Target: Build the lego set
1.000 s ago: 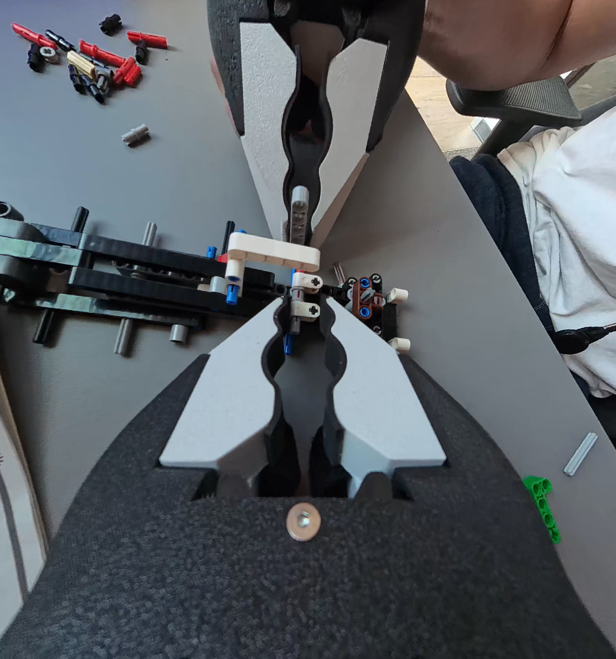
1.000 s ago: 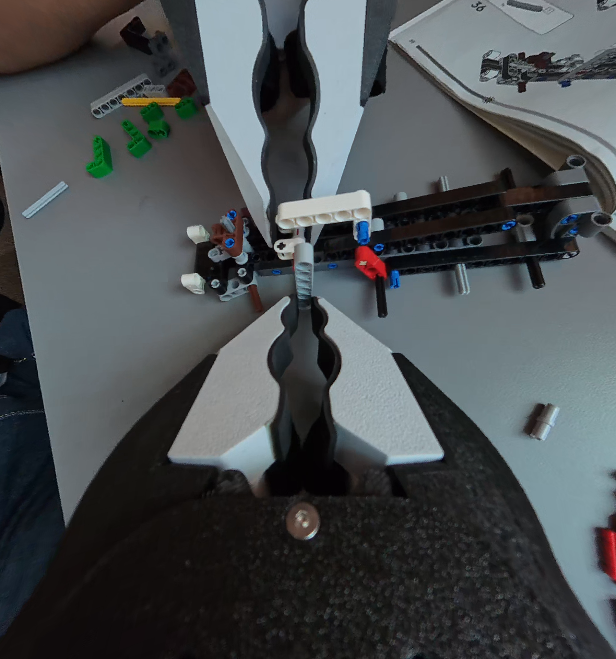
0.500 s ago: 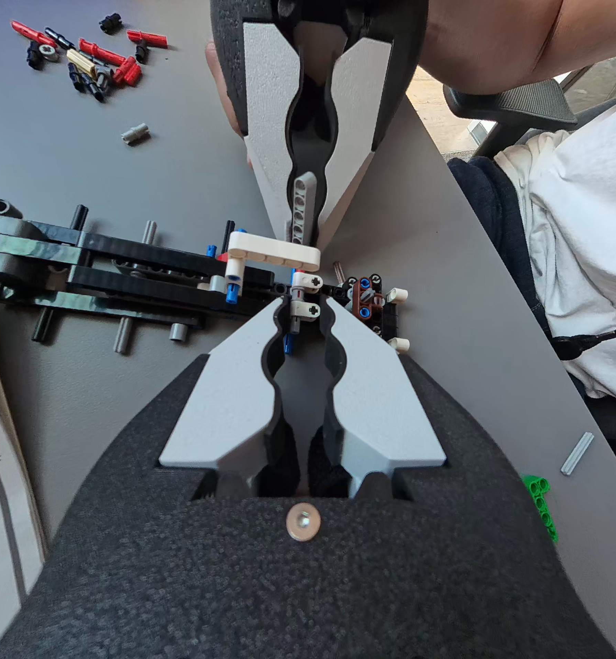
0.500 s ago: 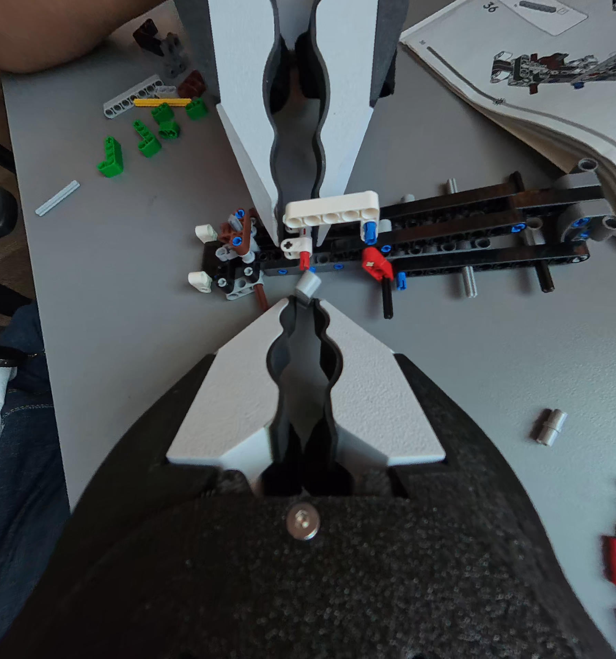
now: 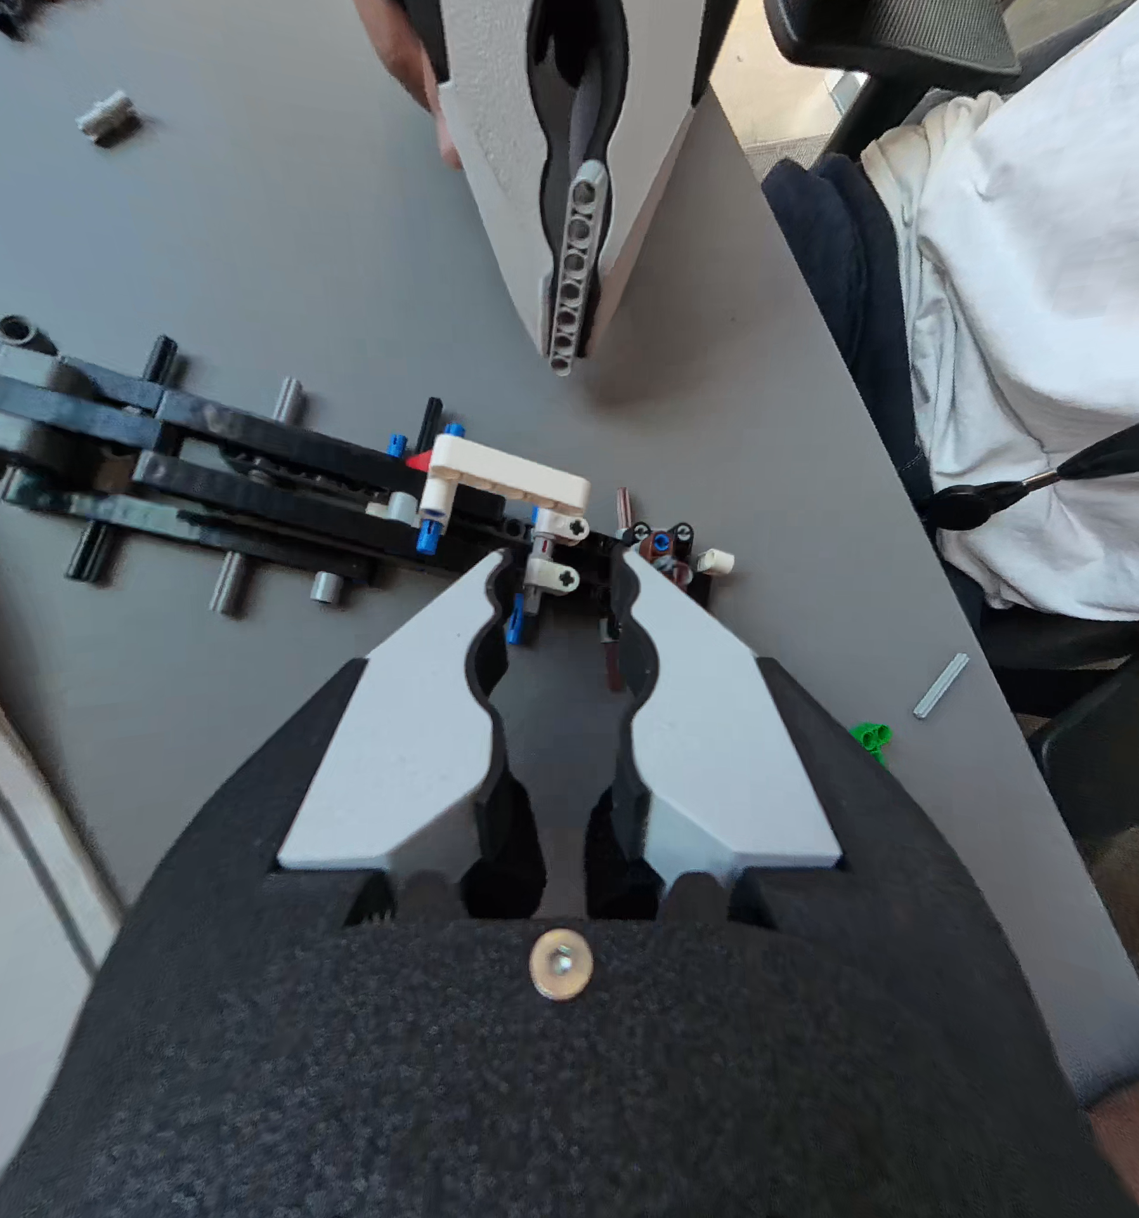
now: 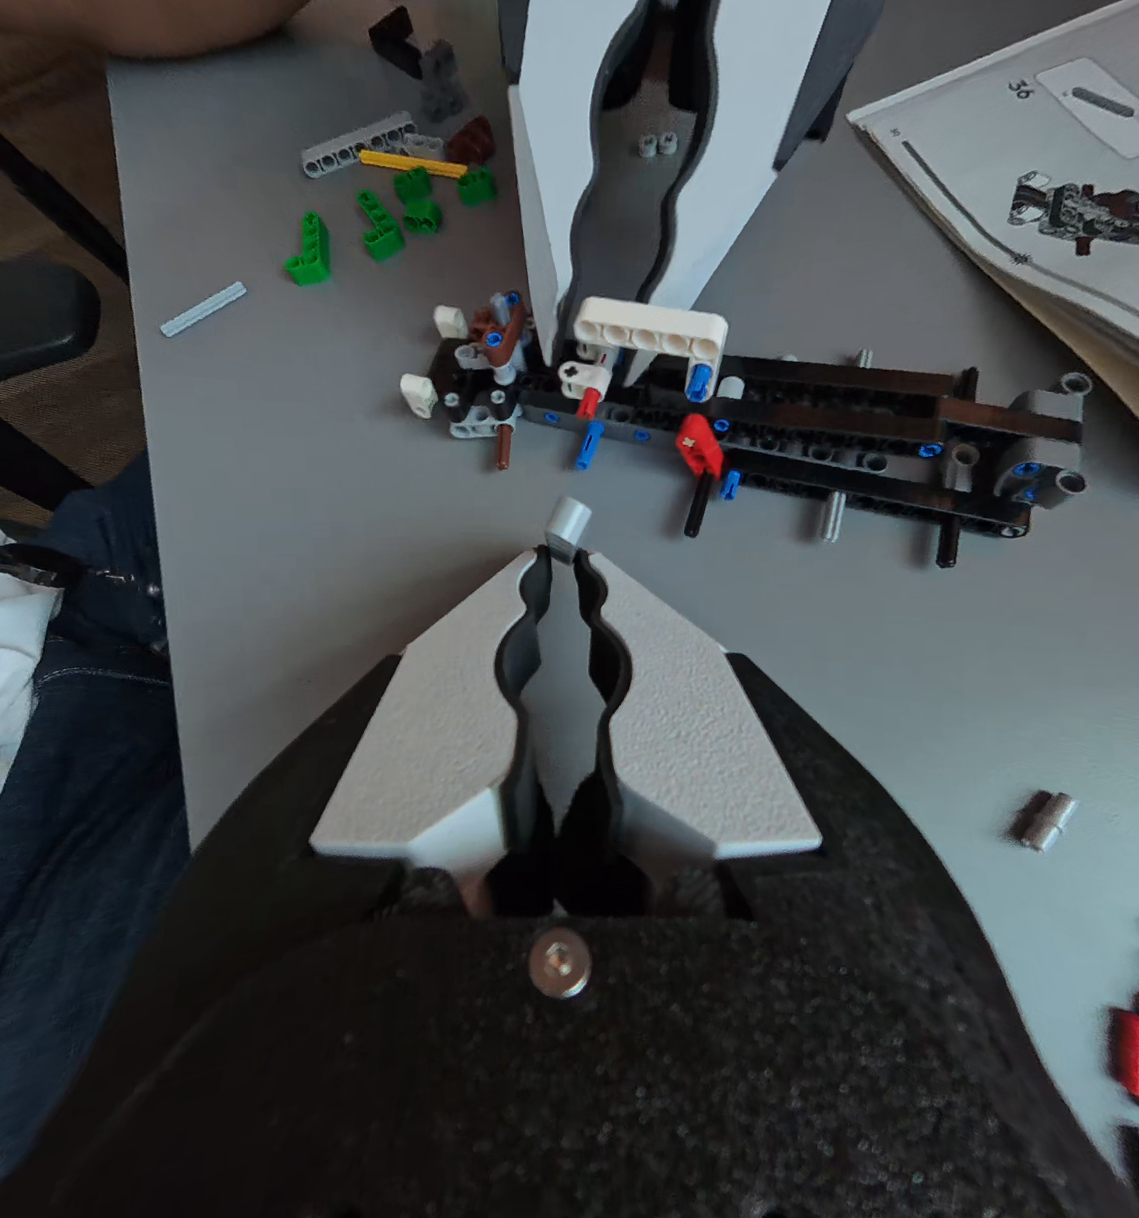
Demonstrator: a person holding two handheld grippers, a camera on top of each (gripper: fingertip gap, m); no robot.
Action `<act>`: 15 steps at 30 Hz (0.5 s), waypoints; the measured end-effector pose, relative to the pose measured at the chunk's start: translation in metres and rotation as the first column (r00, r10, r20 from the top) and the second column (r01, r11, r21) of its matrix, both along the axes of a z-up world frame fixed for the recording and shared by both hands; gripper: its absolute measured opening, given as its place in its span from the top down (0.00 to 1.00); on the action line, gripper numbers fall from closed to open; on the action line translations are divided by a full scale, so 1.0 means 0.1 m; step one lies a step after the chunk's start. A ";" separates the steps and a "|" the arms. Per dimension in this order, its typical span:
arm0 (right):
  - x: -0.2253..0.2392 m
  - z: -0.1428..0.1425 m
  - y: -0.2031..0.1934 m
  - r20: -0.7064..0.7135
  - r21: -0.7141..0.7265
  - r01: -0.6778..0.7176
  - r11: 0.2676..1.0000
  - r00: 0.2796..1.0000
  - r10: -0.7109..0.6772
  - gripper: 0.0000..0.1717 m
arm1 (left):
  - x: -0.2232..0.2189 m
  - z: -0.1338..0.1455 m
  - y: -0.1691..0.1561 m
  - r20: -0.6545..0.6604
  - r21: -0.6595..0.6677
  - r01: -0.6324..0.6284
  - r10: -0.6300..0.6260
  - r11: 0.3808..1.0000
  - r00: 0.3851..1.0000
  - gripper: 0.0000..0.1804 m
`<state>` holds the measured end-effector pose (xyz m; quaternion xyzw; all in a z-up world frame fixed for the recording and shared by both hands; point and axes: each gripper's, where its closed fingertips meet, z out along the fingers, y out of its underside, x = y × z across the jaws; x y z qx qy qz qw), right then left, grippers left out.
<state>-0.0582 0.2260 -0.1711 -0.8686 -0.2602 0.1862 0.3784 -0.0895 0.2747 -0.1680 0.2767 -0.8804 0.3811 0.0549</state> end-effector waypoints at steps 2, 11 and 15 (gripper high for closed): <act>-0.04 0.03 -0.03 -0.008 -0.003 0.009 1.000 1.000 -0.009 0.96 | 0.02 0.14 0.09 -0.003 0.008 -0.067 0.067 0.998 0.998 0.77; -0.35 0.11 -0.05 -0.078 -0.059 -0.029 0.998 0.997 0.025 0.96 | -0.06 0.51 -0.14 0.188 -0.009 -0.252 0.249 0.968 0.950 0.75; -0.52 0.14 -0.13 0.006 -0.065 -0.072 0.995 0.997 0.073 0.96 | -0.10 0.42 -0.62 0.225 0.001 -0.265 0.258 0.964 0.940 0.76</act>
